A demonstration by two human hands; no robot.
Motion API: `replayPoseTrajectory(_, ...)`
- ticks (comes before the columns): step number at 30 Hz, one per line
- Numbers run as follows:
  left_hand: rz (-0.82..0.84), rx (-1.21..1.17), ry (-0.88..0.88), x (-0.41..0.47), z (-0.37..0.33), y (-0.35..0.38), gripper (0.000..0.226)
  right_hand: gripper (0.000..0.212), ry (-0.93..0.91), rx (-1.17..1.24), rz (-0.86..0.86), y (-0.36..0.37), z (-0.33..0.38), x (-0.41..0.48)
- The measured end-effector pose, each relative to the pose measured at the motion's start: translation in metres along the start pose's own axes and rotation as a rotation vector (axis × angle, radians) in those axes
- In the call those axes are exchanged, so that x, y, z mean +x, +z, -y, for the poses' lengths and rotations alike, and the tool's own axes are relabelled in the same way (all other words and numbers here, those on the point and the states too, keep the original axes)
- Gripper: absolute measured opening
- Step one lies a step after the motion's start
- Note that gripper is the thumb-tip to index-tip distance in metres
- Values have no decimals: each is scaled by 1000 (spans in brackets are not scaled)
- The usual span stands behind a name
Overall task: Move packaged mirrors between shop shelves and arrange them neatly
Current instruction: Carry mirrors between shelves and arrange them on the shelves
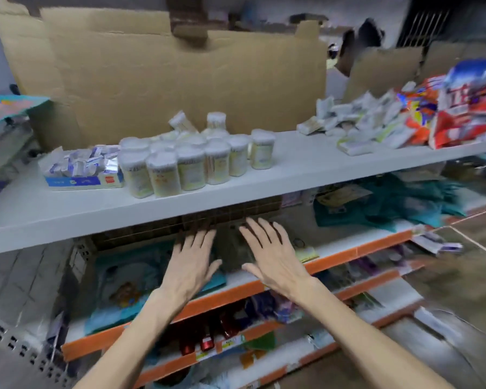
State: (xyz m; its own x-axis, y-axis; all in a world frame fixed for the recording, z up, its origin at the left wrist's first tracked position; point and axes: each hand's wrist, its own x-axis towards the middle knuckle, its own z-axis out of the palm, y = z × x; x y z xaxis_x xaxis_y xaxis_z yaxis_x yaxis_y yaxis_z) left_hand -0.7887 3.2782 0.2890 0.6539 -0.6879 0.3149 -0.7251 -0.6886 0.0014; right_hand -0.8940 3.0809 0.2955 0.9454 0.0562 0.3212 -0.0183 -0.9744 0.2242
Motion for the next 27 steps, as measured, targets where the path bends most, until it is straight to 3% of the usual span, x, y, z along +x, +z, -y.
replayPoseTrajectory(4, -48, 12, 338, 25, -78, -3, 84, 85, 41, -56, 23, -30, -69, -82)
replayPoseTrajectory(11, -100, -75, 618, 59, -240, -28, 77, 79, 140, -131, 17, -95, -182, -219)
replayPoseTrajectory(19, -99, -31, 854, 84, -406, -42, 84, 84, 233, -243, 68, -130, -277, -338)
replayPoseTrajectory(27, -91, -62, 965, 136, -530, -26, 79, 86, 325, -344, 111, -114, -376, -401)
